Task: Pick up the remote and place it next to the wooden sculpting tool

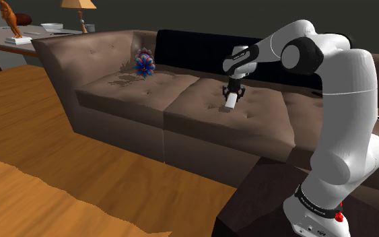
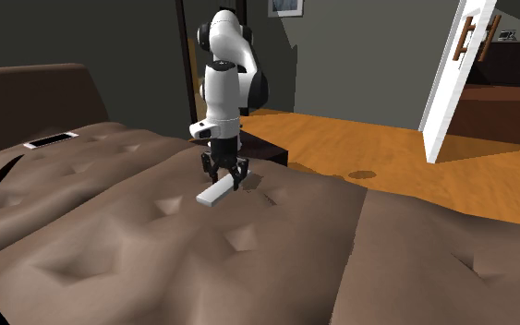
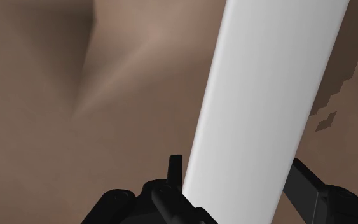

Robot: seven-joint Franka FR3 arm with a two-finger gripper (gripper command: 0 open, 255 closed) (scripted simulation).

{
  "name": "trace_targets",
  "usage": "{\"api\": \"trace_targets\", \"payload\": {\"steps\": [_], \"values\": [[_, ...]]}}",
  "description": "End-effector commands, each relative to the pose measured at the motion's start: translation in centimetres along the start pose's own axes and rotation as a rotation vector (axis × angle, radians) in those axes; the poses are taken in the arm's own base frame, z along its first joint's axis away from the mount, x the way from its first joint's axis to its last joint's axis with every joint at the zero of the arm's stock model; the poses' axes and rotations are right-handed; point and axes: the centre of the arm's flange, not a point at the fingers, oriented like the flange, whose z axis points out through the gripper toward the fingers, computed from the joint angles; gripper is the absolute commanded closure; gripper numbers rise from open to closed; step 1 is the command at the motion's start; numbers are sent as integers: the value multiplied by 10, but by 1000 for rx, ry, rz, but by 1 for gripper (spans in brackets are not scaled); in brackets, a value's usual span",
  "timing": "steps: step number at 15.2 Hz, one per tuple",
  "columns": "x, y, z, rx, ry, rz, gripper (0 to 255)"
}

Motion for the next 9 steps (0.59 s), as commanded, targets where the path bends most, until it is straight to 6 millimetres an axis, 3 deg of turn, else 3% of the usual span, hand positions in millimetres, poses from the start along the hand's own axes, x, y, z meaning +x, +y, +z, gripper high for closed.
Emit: {"api": "trace_targets", "payload": {"steps": [1,3,9], "values": [[0,0,0,0,0,0,255],[0,0,0,0,0,0,255],[1,1,-31,0,0,0,255]]}}
